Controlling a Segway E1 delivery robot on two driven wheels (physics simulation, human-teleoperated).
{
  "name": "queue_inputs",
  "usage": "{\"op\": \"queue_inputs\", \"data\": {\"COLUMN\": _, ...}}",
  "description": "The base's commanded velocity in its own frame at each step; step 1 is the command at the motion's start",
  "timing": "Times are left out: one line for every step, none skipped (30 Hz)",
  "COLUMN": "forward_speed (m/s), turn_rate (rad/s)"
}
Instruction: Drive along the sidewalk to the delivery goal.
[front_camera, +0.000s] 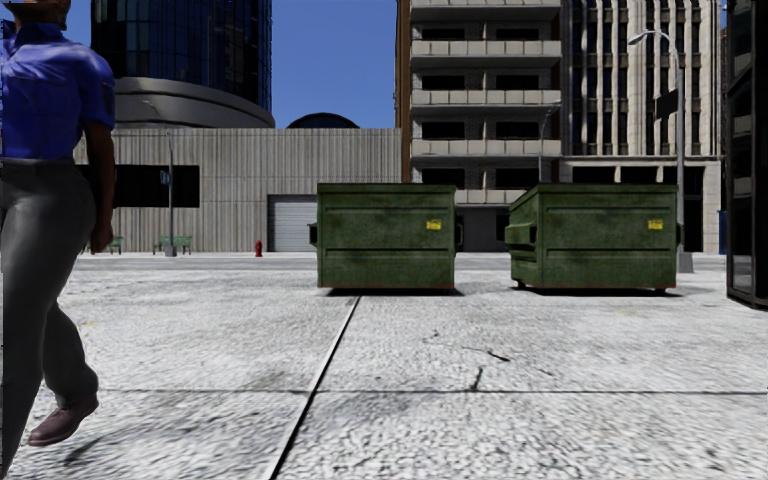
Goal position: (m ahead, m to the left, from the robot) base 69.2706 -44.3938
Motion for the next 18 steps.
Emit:
{"op": "queue_inputs", "data": {"forward_speed": 2.00, "turn_rate": 0.00}}
{"op": "queue_inputs", "data": {"forward_speed": 2.00, "turn_rate": 0.00}}
{"op": "queue_inputs", "data": {"forward_speed": 2.00, "turn_rate": 0.00}}
{"op": "queue_inputs", "data": {"forward_speed": 2.00, "turn_rate": 0.00}}
{"op": "queue_inputs", "data": {"forward_speed": 2.00, "turn_rate": 0.00}}
{"op": "queue_inputs", "data": {"forward_speed": 2.00, "turn_rate": 0.13}}
{"op": "queue_inputs", "data": {"forward_speed": 2.00, "turn_rate": 0.27}}
{"op": "queue_inputs", "data": {"forward_speed": 2.00, "turn_rate": 0.40}}
{"op": "queue_inputs", "data": {"forward_speed": 2.00, "turn_rate": 0.50}}
{"op": "queue_inputs", "data": {"forward_speed": 1.97, "turn_rate": 0.59}}
{"op": "queue_inputs", "data": {"forward_speed": 1.94, "turn_rate": 0.63}}
{"op": "queue_inputs", "data": {"forward_speed": 1.94, "turn_rate": 0.63}}
{"op": "queue_inputs", "data": {"forward_speed": 1.90, "turn_rate": 0.65}}
{"op": "queue_inputs", "data": {"forward_speed": 1.81, "turn_rate": 0.65}}
{"op": "queue_inputs", "data": {"forward_speed": 1.78, "turn_rate": 0.65}}
{"op": "queue_inputs", "data": {"forward_speed": 1.77, "turn_rate": 0.66}}
{"op": "queue_inputs", "data": {"forward_speed": 1.76, "turn_rate": 0.67}}
{"op": "queue_inputs", "data": {"forward_speed": 1.75, "turn_rate": 0.67}}
